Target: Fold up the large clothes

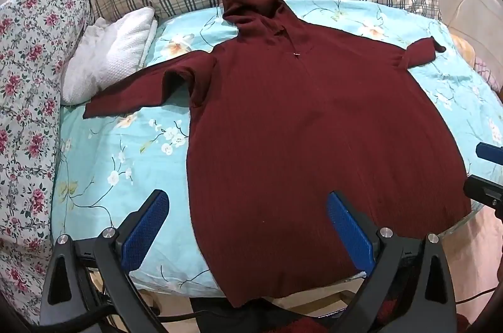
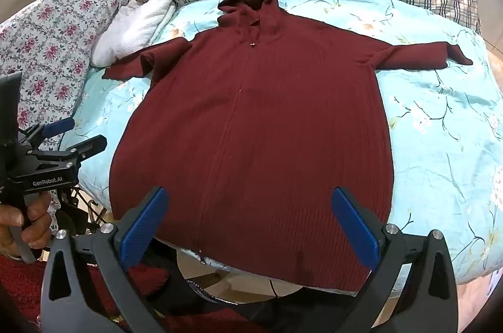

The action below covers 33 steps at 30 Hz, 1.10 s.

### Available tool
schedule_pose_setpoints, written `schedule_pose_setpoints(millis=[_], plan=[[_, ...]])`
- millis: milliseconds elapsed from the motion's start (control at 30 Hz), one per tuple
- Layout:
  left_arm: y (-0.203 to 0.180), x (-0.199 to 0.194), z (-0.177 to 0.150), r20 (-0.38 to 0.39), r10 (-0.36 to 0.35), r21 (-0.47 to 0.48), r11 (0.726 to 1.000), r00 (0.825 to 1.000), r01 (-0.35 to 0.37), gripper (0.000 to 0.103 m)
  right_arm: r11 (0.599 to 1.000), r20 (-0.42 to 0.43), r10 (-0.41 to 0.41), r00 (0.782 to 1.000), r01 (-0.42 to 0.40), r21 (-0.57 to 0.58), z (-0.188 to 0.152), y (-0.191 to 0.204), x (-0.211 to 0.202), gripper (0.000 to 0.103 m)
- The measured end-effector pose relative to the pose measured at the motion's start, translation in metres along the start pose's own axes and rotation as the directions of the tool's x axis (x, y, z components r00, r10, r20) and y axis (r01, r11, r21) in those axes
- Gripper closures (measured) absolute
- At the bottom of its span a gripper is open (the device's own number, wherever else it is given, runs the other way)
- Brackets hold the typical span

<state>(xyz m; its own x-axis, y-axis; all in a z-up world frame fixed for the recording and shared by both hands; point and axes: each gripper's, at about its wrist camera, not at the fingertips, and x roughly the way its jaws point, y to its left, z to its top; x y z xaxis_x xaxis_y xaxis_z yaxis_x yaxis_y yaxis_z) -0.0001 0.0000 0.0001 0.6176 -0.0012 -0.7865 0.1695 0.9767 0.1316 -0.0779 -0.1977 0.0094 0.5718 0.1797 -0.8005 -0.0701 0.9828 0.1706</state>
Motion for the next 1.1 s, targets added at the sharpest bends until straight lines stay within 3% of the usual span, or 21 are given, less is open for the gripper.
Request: schedule_pose_setpoints(millis=[1100], plan=[[-0.0011,0.0001,0.0022,0.007,-0.006,-0.003,1.0,1.0,0.006,0.002,1.0,0.003,0.004,1.0,-0.004,-0.001,0.0003,0.0028,0.0001,0.0]])
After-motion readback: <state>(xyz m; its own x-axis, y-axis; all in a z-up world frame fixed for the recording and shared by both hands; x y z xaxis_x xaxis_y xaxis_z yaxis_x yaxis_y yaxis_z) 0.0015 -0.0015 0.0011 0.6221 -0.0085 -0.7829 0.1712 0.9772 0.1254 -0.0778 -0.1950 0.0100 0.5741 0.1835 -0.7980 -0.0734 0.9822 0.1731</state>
